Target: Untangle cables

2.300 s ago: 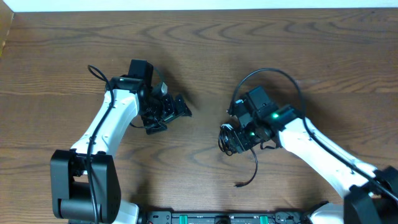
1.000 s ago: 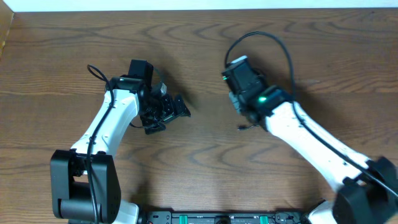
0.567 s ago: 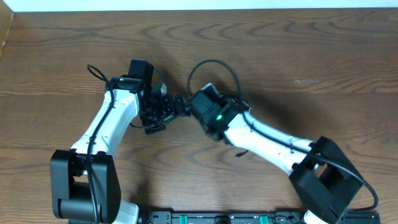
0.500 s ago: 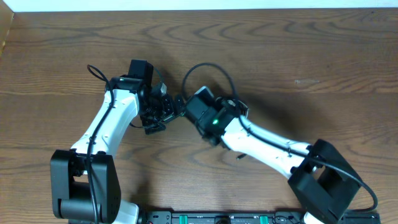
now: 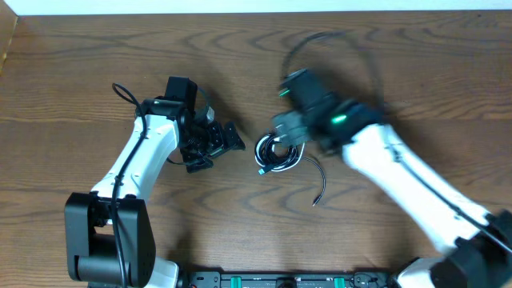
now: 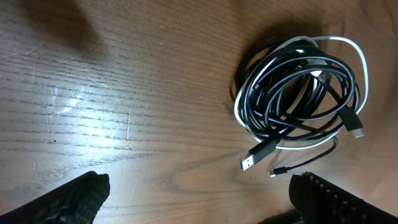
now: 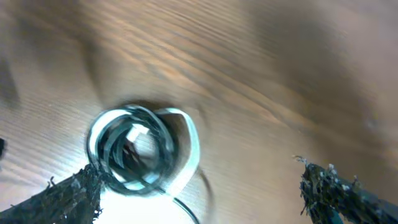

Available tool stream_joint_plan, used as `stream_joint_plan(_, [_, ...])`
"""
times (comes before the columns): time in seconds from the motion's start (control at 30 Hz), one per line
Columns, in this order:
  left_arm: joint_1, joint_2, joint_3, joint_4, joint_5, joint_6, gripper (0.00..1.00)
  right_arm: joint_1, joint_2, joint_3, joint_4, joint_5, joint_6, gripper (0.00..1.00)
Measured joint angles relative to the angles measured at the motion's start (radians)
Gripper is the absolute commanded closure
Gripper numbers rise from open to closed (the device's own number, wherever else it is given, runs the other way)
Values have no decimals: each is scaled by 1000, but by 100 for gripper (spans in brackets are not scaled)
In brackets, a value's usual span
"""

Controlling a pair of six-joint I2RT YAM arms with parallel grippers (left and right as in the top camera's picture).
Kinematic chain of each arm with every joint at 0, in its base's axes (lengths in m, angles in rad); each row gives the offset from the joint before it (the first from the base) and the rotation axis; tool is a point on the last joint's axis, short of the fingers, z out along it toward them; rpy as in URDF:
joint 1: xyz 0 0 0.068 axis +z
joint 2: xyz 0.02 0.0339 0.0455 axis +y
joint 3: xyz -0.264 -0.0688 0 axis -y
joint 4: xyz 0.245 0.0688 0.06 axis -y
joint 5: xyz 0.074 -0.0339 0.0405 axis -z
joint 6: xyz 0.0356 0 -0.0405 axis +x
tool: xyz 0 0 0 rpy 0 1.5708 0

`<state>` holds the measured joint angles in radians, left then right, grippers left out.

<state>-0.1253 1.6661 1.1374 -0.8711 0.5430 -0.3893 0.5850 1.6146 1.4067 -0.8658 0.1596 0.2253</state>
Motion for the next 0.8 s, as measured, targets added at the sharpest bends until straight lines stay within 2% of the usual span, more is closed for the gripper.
stream_joint_plan(0.13, [0,0,0,0,0,0,2,-108,-18,0,-114,-109,2,1])
stream_joint_plan(0.23, [0,0,0,0,0,0,2,-149,-11,-29,-104,-200,3,4])
stream_joint_plan(0.3, [0,0,0,1,0,0,2,-156,-4,-70,-56,-259,2,13])
stream_joint_plan(0.63, [0,0,0,-10,0,0,2,-156,82,-263,218,-361,168,43])
stream_joint_plan(0.8, [0,0,0,-8,0,0,2,-169,113,-305,326,-379,236,47])
